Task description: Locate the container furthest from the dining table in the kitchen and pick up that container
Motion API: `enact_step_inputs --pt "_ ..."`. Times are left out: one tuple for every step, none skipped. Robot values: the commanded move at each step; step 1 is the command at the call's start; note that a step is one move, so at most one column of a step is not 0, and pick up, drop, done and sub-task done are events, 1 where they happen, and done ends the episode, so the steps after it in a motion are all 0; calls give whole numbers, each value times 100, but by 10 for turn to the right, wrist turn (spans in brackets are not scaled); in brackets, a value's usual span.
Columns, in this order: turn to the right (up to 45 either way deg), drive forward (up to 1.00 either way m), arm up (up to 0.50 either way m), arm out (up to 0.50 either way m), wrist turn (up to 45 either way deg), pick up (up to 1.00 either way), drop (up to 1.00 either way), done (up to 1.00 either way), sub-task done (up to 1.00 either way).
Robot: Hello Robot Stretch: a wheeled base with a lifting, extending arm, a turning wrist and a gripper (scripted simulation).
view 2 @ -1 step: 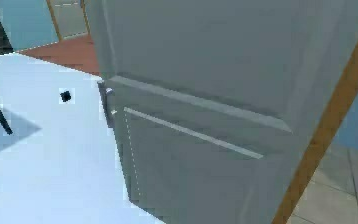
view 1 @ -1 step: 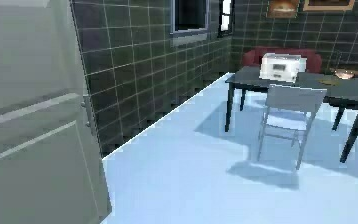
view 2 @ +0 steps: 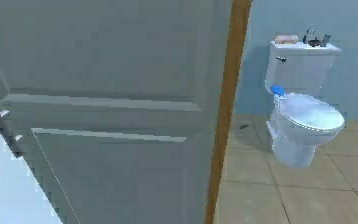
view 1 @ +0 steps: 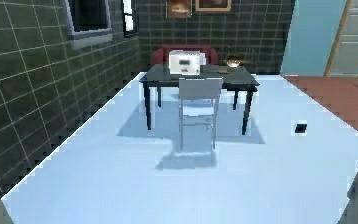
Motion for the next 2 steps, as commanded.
enact_step_inputs --pt "0 50 0 0 0 0 0 0 0" --pt "60 0 0 0 0 0 0 0 0"
